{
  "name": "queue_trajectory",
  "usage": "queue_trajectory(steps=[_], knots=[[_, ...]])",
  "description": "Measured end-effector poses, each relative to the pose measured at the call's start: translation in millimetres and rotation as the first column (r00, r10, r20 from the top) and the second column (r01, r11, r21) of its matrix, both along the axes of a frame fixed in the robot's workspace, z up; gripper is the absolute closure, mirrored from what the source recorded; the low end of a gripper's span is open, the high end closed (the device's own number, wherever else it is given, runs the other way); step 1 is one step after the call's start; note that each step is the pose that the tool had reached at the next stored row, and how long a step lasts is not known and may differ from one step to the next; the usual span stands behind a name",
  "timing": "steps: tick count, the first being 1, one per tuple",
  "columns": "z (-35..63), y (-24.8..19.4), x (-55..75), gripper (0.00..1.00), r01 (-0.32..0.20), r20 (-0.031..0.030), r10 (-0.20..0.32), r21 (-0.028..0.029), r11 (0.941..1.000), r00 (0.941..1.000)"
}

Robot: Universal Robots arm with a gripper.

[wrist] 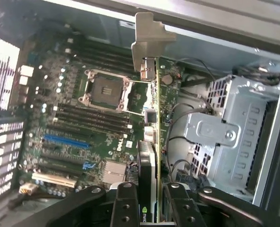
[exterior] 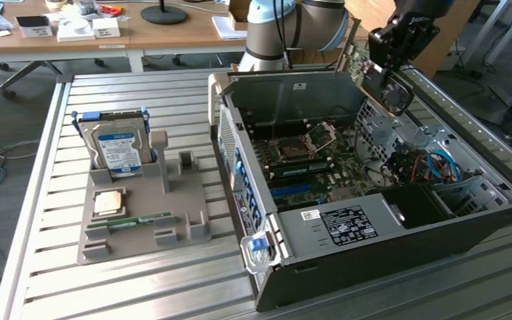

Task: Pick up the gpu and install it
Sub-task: 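Insert the gpu into the slot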

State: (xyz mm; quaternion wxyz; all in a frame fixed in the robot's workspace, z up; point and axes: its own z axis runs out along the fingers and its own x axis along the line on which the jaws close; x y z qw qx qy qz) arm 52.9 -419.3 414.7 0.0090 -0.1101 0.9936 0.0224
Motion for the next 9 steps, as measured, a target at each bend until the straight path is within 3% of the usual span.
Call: queue_trajectory(steps=[5,9], knots=[[-0.7,0.0,-0.1,0.73,-0.085,0.0,0.085,-0.0001,0.9964,0.9964],[-1.1,0.0,-0.2,0.73,-0.157,-0.0002,0.157,-0.0012,0.9876,0.9876]])
